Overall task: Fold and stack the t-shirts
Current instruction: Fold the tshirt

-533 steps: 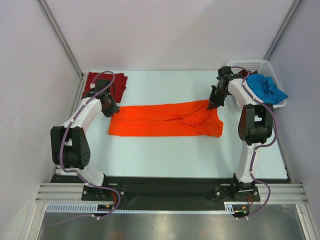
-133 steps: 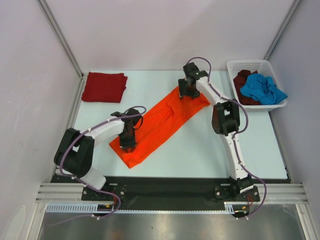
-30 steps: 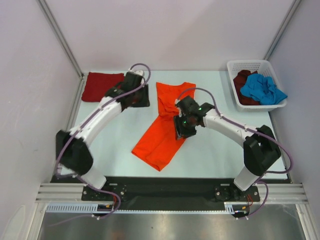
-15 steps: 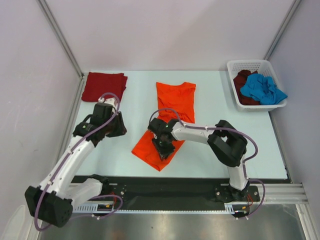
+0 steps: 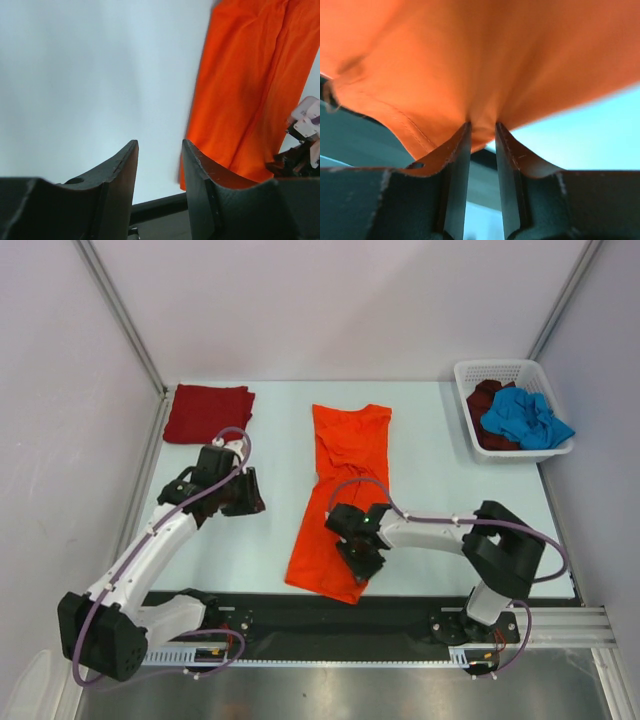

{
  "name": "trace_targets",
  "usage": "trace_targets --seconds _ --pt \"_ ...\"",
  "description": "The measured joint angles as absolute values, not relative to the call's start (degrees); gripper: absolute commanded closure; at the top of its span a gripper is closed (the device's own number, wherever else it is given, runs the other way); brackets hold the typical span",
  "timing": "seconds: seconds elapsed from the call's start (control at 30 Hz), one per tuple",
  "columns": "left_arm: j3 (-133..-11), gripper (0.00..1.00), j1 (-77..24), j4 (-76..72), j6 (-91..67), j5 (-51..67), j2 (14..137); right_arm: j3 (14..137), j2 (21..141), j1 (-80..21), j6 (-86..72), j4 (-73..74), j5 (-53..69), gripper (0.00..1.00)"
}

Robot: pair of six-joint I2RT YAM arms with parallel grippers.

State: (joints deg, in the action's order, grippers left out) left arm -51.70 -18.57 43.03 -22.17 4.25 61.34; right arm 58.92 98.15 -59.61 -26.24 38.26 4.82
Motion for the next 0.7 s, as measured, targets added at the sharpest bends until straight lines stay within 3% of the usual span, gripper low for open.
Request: trace_targets --seconds 0.13,0.3,0.5,0.6,0.7 --pt "-51.7 0.53 -20.2 40.9 -22.4 5.7 63.6 55.4 93.1 -58.2 -26.3 46.9 5.0 0.67" --pt "-53.4 0.51 -22.7 38.2 -22.4 6.2 68.5 63.1 91.4 -46.5 -24.8 52.0 7.9 0.53" --pt "-62.6 0.50 -23.9 31.3 -22.4 3.6 80.0 83.8 98.6 -30.4 -22.6 52.6 7.4 0.48" --pt "-71.8 0.58 -24.1 28.0 -22.6 2.3 88.9 98.8 108.5 -25.8 -22.1 54.6 4.5 0.48" --pt "-80.9 0.59 -24.9 26.1 -23.4 0.6 97.5 116.6 120.5 -23.8 -21.2 58.0 1.1 0.48"
